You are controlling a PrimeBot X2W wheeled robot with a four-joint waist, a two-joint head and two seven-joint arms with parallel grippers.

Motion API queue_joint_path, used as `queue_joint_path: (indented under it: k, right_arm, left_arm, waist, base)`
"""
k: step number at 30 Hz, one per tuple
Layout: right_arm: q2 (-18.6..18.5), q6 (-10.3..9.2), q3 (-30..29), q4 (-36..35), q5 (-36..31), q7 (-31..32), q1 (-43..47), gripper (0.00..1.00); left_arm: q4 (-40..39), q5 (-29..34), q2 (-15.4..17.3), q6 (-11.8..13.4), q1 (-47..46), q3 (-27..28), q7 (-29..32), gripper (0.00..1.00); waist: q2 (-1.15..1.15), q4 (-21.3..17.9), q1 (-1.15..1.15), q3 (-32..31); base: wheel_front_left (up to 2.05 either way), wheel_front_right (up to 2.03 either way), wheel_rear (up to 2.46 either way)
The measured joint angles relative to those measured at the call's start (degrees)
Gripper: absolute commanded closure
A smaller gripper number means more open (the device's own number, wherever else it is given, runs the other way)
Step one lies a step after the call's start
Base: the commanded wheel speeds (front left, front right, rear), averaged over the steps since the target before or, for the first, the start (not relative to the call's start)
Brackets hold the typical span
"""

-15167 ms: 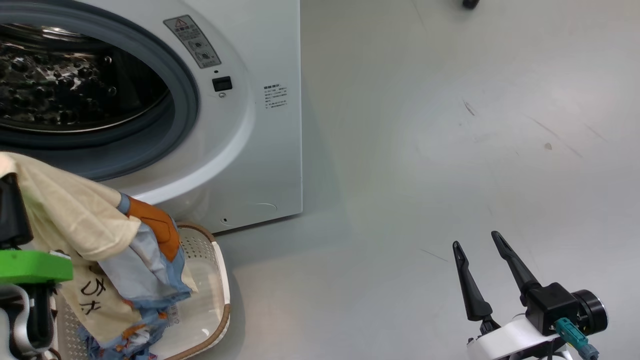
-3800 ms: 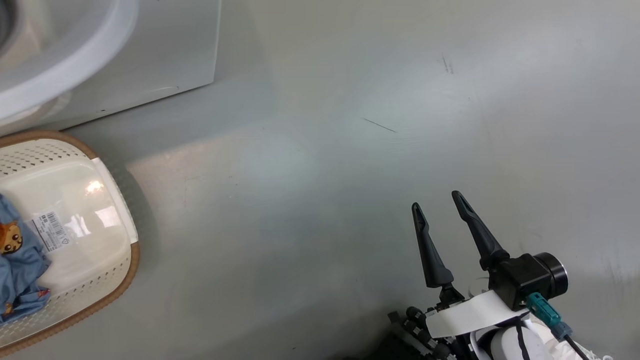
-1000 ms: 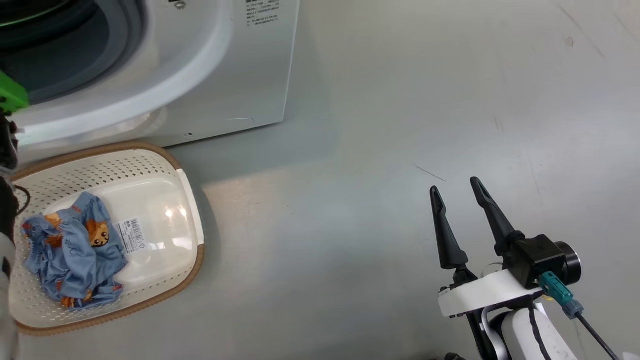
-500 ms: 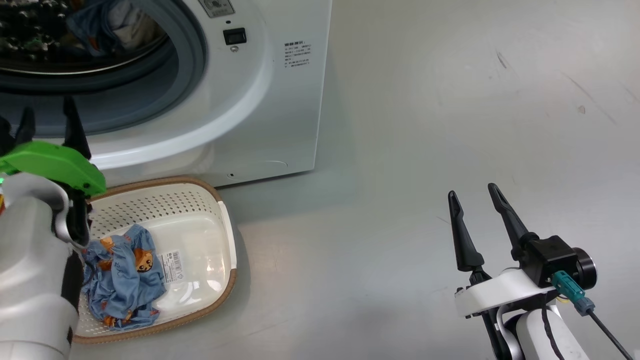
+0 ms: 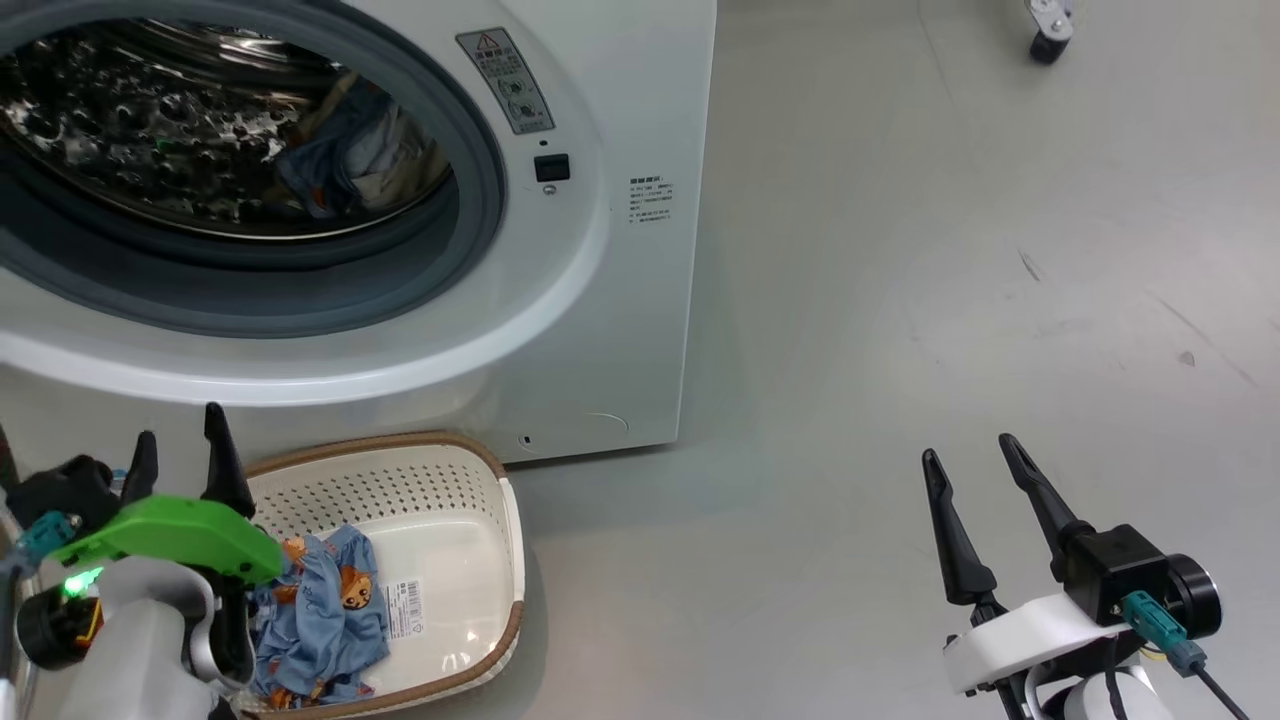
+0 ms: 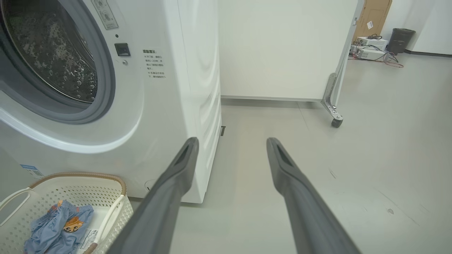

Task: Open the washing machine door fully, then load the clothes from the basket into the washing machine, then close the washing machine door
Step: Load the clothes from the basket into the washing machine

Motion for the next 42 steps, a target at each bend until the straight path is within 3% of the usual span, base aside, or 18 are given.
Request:
queue_joint_path:
  k: [14, 22, 36, 42]
  right_arm:
    - [-0.66, 1.7, 0.0, 0.1, -0.46, 0.0, 2.92, 0.0]
    - [-0.6, 2.05, -0.1, -0.33, -0.46, 0.0, 4.76, 0.0]
    - [-0.44, 2.47, 0.05, -1.6, -0.91, 0.0, 5.78, 0.0]
    - [-0.05, 2.89, 0.46, -2.42, -0.98, 0.0, 5.79, 0.0]
  left_arm:
    - [-15.93, 6.69, -3.92, 0.78, 19.07, 3.75, 0.0, 0.0]
    - [-23.47, 8.8, -4.31, 1.94, 26.33, 6.0, 0.0, 0.0]
    - [-31.15, 10.49, -5.17, 1.13, 34.14, 9.03, 0.0, 0.0]
    - [-30.03, 12.51, -5.14, 0.1, 35.28, 6.32, 0.0, 0.0]
  waist:
    - [0.0, 4.39, 0.0, -8.13]
    - [0.0, 6.21, 0.0, -10.73]
    - [0.0, 5.73, 0.0, -9.61]
    - [0.0, 5.13, 0.0, -7.73]
  base:
    - [0.0, 0.0, 0.0]
    - [0.0, 0.0, 0.0]
    - [0.0, 0.0, 0.0]
    - [0.0, 0.0, 0.0]
